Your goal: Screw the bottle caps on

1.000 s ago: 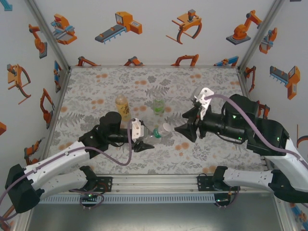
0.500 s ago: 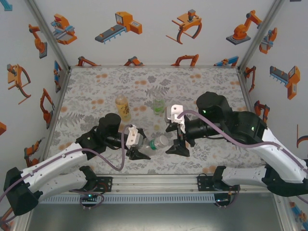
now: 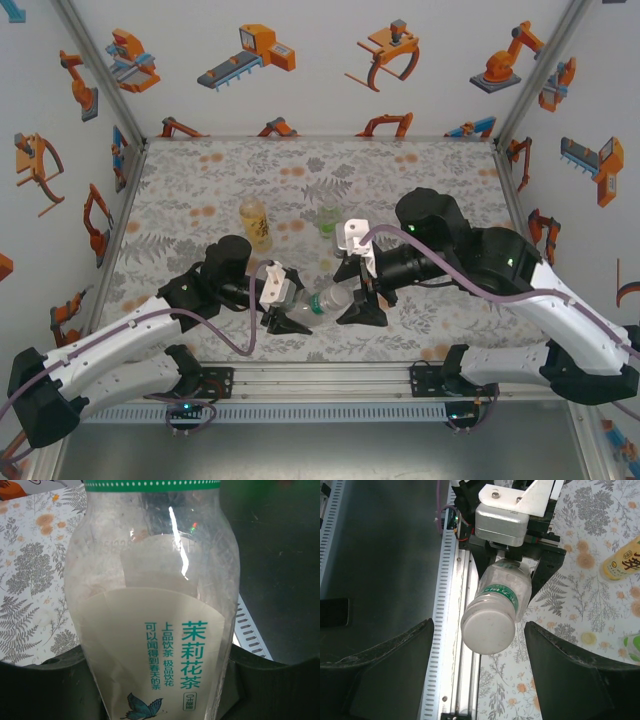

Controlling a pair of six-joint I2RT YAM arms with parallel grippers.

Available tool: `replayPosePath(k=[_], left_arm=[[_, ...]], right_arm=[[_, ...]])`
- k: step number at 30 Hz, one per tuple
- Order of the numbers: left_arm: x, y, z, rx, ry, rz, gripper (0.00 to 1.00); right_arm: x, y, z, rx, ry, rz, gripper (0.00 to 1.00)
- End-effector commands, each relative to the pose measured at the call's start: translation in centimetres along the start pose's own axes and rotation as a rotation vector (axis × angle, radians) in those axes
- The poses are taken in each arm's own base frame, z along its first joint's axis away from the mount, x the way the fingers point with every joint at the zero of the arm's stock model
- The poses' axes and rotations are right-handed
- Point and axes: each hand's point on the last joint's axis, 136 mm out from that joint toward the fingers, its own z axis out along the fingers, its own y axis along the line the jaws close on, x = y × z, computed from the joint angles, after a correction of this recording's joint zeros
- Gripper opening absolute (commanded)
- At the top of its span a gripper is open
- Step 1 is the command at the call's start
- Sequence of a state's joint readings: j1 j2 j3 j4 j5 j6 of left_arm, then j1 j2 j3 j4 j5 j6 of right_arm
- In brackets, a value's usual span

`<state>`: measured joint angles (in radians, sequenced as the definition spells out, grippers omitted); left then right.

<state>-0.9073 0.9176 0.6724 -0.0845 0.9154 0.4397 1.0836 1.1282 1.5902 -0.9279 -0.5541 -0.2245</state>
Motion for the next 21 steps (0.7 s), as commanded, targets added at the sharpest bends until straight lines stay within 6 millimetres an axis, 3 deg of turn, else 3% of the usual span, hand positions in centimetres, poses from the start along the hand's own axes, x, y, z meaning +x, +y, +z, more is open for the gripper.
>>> replayPosePath(k=[1,12,21], left_arm=[[-1.84,-0.50,-0.46,0.024,-0.040,0.054,0.00],[-2.21,-0.24,-0.40,0.023,-0.043,0.059,0.00],[-2.22,-0.07,-0.30,0.022,-0.041,0.058,0.00]], right_arm=[[-0.46,0.23,-0.02,-0.010,-0.021,-0.001,0.64],[-0.39,0.31,-0.05,-0.014,-0.018,0.004,0.53],[-0.26,-0.09,-0.15,0.013,-0.011,-0.007,0.37]])
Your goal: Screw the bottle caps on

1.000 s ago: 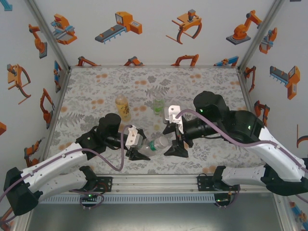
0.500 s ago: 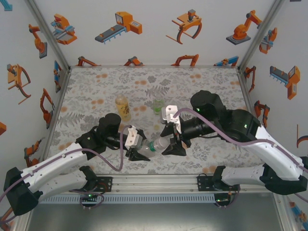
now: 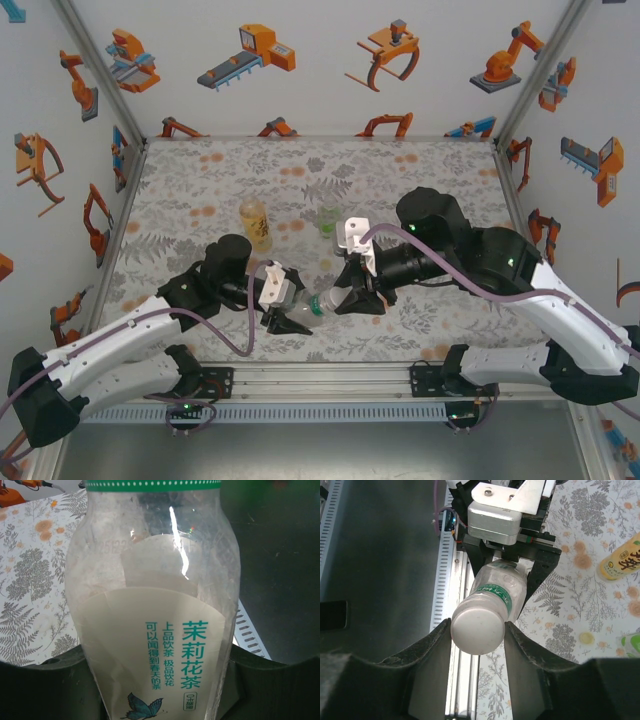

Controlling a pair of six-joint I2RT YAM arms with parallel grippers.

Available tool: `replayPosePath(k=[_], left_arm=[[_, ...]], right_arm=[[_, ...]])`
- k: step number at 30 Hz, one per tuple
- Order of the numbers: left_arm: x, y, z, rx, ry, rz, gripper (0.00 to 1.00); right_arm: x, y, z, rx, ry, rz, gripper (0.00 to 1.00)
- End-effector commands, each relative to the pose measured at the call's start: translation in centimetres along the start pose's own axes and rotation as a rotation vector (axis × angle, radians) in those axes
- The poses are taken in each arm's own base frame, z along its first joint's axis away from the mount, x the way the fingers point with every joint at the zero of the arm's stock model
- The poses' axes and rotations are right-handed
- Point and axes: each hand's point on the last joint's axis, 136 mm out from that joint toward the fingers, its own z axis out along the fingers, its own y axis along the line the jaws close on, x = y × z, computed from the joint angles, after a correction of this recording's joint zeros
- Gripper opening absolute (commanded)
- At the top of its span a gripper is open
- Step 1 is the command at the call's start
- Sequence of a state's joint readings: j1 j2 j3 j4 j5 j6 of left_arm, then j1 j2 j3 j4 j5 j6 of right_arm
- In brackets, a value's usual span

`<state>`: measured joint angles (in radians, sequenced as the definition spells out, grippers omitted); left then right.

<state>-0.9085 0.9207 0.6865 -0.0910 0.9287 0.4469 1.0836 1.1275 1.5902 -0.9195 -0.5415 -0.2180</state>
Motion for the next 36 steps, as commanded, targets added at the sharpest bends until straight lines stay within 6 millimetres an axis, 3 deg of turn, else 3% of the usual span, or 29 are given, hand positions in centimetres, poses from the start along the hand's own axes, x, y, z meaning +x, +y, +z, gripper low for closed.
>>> replayPosePath(k=[1,14,36], left_arm=[[-1.7,0.1,-0.2,0.012,-0.031,0.045,0.00],[-1.6,0.5,0.0,0.011,-0.025,0.005,0.00],[-1.9,1.7,0.1,-0.027,-0.029,-0.065,0.00]], right_arm=[[-0.2,0.1,-0.2,0.001,-0.007,-0.010,0.34],[-0.8,-0.5,-2.4,0.122,-0.049,-0.171,0.25],[1.0,-0.5,-1.0,0.069,0.035,-0.178,0.23]])
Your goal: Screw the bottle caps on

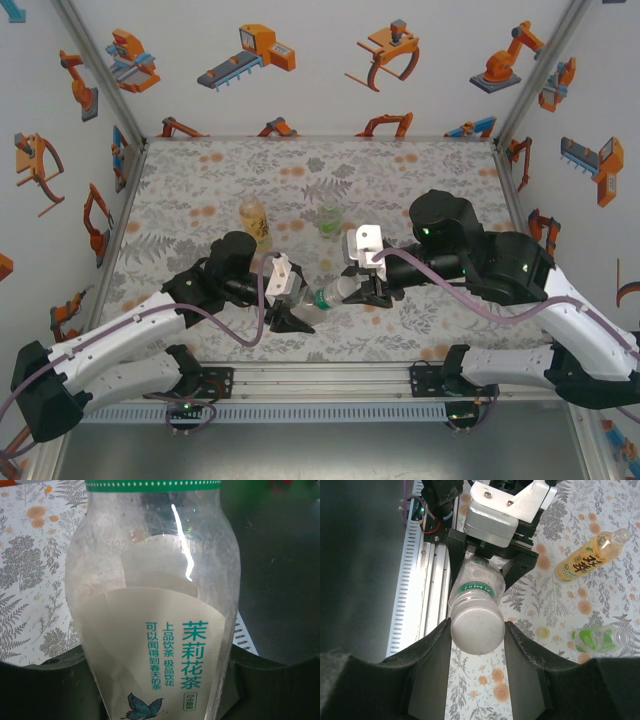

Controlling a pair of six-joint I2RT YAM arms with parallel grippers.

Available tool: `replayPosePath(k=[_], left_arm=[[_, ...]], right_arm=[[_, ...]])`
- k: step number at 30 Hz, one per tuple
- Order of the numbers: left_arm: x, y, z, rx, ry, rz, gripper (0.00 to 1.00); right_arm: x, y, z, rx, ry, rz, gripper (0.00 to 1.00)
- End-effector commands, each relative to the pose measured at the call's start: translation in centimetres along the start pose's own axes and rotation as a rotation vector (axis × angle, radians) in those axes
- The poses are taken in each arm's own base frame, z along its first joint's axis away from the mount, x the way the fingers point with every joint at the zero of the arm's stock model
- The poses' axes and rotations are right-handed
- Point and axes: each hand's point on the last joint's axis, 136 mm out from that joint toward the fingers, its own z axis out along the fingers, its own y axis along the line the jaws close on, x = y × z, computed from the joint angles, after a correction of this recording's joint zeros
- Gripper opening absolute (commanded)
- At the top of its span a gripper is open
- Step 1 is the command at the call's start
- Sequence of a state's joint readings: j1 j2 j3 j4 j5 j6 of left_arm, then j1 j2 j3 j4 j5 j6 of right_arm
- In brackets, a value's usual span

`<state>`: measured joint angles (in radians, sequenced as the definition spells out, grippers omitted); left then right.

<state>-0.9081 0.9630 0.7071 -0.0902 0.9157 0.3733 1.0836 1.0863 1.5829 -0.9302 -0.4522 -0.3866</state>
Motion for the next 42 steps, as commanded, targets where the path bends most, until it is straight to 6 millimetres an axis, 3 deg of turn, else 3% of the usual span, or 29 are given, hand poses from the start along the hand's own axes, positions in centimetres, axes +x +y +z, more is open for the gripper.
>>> replayPosePath(k=[1,13,34,42], left_arm=[[-2.3,0.7,-0.4,-0.020,-0.047,0.024,0.00],[-2.6,1.2,-0.4,-0.027,-0.058,0.018,0.00],[-3.0,1.5,-0.4,-0.032,-0.071,-0.009,0.00],[-2.3,1.4,-0.2,-0.004,-0.024,-0.026,0.00]], right_arm=[[0.6,0.5,0.3,-0.028,0.022,0.002,0.23],[0.7,0.8,0.3,-0.044,0.028,0.008,0.21],[2.6,-0.4,1.4,0.004,0.112,-0.005,0.17],[2.4,0.2,1.7,-0.055,0.127,0.007,0.06]])
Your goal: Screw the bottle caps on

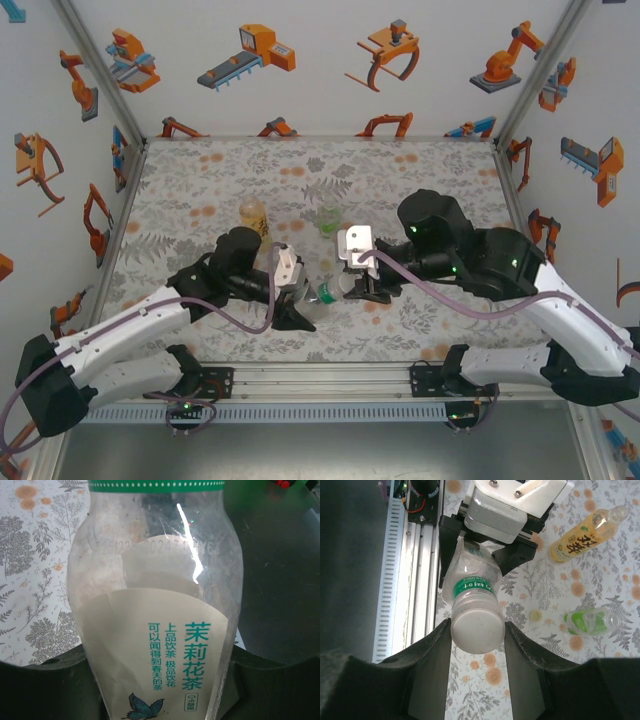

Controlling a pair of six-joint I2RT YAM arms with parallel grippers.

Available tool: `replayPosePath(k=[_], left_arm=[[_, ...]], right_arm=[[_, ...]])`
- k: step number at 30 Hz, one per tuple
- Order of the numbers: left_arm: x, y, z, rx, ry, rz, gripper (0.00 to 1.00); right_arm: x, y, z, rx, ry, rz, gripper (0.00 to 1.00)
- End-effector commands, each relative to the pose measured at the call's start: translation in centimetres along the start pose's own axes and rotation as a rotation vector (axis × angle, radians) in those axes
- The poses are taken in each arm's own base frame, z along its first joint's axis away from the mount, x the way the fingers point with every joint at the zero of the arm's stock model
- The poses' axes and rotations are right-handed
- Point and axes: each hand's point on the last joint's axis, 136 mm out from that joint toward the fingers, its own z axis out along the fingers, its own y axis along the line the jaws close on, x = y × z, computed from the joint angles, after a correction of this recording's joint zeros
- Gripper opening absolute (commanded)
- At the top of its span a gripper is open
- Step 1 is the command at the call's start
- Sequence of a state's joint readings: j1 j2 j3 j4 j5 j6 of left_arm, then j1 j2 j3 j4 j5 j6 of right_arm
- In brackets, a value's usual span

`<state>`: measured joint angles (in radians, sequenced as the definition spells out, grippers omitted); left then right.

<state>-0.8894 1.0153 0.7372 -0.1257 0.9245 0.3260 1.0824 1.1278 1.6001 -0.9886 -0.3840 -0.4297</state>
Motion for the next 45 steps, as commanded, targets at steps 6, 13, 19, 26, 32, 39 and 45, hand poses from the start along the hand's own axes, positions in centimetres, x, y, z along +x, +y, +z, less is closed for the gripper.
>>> replayPosePath(k=[6,13,19,26,32,39,45], left_arm=[[-3.5,0.0,-0.6,-0.002,-0.077,0.089,0.00],[-3.8,0.9,-0.9,-0.066,-0.087,0.104,0.00],[-3.4,3.2,-1.5,-0.211,-0.062,0.115,0.00],[-3.5,5.0,-2.1,-0.311,-0.054,0.119,0.00],[-3.3,5.9,-2.3,-0.357,-0.032,0.136,0.00],[-2.4,8.4,-2.8,-0.483,0.021,0.121,0.00],[-1.5,9.8,-3.1,-0.557,0.086,0.123,0.00]], right_arm=[[0.6,1.4,1.0,-0.099,0.027,0.017,0.03],[0.3,0.1,1.4,-0.026,0.006,0.116,0.01],[0.0,-1.1,1.4,0.051,-0.067,0.304,0.00],[1.1,-4.0,1.3,0.227,-0.103,0.597,0.00],[3.2,-6.1,1.8,0.362,-0.102,0.906,0.00],[7.1,-8.3,2.9,0.554,-0.140,1.313,0.00],[8.6,-9.5,2.6,0.650,-0.236,1.464,0.00]])
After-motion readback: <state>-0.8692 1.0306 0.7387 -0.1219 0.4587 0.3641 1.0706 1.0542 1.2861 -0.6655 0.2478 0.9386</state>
